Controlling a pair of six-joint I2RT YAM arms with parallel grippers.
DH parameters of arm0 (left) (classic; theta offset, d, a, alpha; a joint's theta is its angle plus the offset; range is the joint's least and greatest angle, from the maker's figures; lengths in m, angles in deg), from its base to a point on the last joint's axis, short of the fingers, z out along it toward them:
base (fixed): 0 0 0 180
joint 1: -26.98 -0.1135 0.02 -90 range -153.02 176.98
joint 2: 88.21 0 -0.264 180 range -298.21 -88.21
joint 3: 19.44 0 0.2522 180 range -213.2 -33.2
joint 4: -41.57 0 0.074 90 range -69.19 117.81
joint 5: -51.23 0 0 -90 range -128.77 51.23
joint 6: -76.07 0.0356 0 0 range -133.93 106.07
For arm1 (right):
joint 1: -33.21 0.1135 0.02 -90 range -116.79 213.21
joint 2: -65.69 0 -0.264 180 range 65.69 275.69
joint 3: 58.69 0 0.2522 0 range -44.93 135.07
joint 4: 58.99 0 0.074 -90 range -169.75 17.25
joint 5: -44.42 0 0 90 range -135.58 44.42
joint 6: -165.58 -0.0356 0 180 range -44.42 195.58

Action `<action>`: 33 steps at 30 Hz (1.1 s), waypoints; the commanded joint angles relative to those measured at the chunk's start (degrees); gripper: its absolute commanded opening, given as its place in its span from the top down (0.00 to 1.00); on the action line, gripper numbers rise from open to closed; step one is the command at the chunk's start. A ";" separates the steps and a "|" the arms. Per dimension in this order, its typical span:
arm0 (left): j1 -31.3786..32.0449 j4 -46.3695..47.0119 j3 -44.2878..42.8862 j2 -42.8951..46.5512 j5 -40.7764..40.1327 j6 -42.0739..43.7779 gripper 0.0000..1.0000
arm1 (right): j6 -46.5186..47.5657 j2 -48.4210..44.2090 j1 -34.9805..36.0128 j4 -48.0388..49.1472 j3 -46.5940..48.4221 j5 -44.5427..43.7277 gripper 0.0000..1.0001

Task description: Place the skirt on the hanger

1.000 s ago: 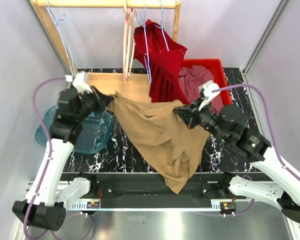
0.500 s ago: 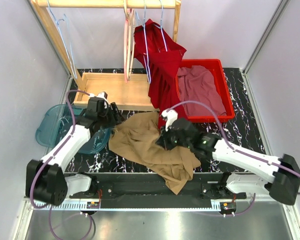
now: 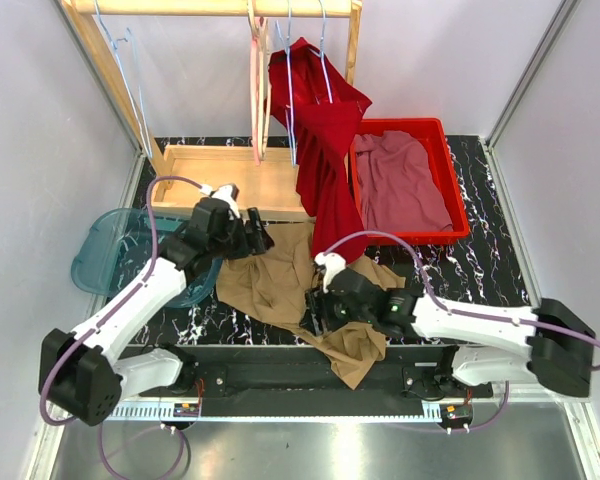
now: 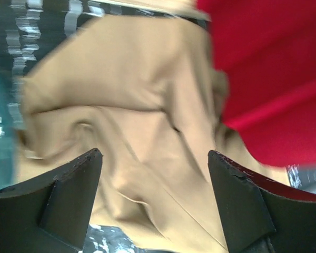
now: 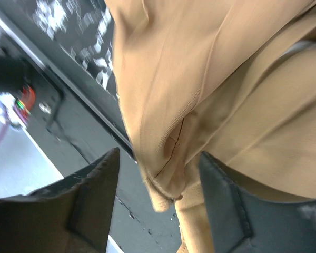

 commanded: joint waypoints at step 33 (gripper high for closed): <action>43.07 -7.94 -4.52 -13.80 -24.00 -7.41 0.21 | -8.70 1.14 -11.03 -5.70 5.53 -17.03 0.41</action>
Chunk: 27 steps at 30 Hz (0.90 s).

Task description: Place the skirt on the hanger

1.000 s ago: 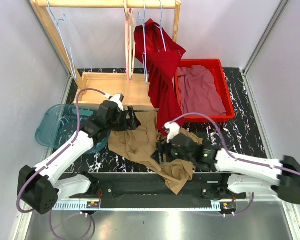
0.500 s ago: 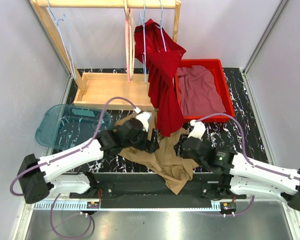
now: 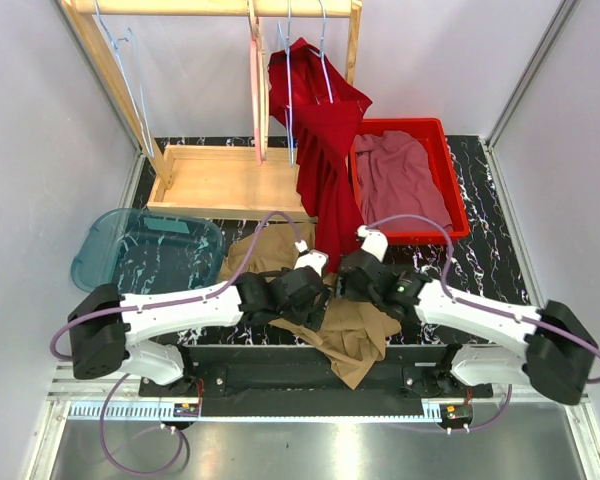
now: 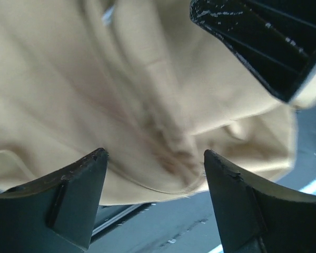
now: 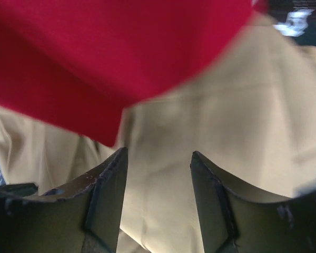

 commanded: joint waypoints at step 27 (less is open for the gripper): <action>-8.27 -2.28 9.82 6.99 -19.01 -10.45 1.00 | -5.80 -20.69 -0.76 -9.64 -9.81 10.59 1.00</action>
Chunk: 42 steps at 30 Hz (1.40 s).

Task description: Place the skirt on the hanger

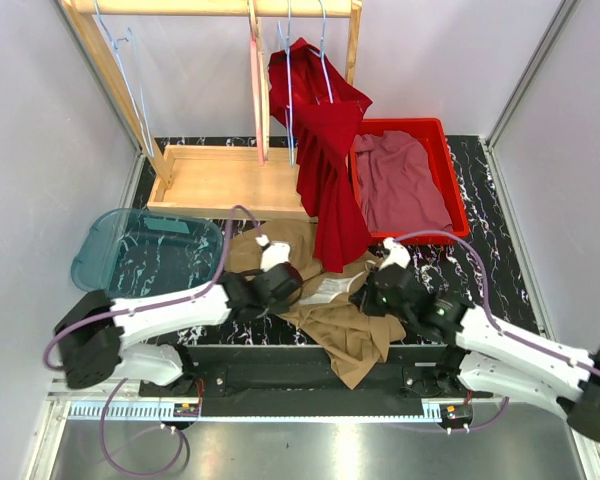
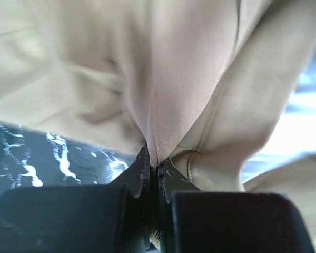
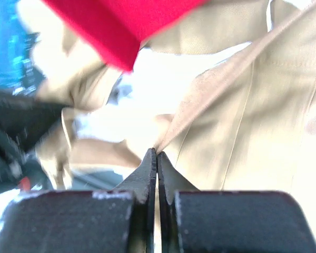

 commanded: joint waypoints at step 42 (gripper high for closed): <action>16.40 -18.62 -14.79 -11.81 -15.95 0.89 0.42 | -3.91 9.28 0.10 4.05 -6.95 8.75 1.00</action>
